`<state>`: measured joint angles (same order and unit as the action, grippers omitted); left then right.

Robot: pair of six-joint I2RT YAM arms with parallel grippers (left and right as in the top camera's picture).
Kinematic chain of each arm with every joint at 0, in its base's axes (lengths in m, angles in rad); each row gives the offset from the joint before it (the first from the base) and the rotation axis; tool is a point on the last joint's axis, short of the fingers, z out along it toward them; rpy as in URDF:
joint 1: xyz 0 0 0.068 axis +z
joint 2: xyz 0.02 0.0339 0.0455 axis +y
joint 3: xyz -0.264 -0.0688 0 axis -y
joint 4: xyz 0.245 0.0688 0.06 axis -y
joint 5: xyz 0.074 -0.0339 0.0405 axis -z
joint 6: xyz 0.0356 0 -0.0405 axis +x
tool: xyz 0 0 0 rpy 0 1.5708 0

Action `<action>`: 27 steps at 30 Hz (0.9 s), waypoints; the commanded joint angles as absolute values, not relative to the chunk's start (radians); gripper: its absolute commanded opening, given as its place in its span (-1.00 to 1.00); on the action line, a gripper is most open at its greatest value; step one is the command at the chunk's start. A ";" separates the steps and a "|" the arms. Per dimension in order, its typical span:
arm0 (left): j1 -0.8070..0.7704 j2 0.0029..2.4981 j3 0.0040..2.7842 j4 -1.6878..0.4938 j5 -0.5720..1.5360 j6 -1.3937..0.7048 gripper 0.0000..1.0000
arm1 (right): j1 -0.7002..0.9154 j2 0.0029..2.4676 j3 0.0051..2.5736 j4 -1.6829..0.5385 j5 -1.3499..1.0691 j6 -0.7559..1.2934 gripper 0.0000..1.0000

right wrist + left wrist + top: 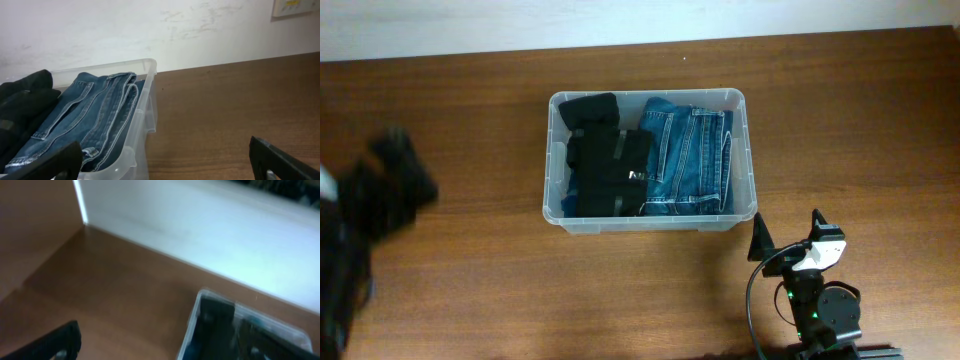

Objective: Pack container

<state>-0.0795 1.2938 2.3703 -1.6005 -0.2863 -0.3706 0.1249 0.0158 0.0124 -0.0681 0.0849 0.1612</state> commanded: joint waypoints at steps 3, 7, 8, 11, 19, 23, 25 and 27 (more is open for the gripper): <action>-0.080 1.071 2.060 -1.609 -0.253 -0.381 0.99 | 0.117 0.004 0.006 -0.074 0.079 0.162 0.97; -0.077 0.852 1.752 -1.566 -0.242 -0.381 0.99 | 0.117 0.004 0.006 -0.074 0.079 0.162 0.97; -0.073 0.806 1.685 -1.561 -0.232 -0.381 0.99 | 0.117 0.004 0.006 -0.074 0.079 0.162 0.97; -0.060 0.680 1.491 -1.545 -0.199 -0.381 0.99 | 0.117 0.004 0.006 -0.074 0.079 0.162 0.96; -0.056 0.451 0.970 -1.165 -0.198 -0.395 0.99 | 0.117 0.004 0.006 -0.074 0.079 0.162 0.97; -0.056 0.368 0.708 -0.855 -0.164 -0.396 0.99 | 0.117 0.004 0.006 -0.074 0.079 0.162 0.97; -0.056 0.323 0.579 -0.693 -0.136 -0.395 0.99 | 0.117 0.004 0.006 -0.074 0.079 0.162 0.97; -0.056 0.288 0.486 -0.570 -0.113 -0.395 0.99 | 0.117 0.004 0.006 -0.074 0.079 0.162 0.97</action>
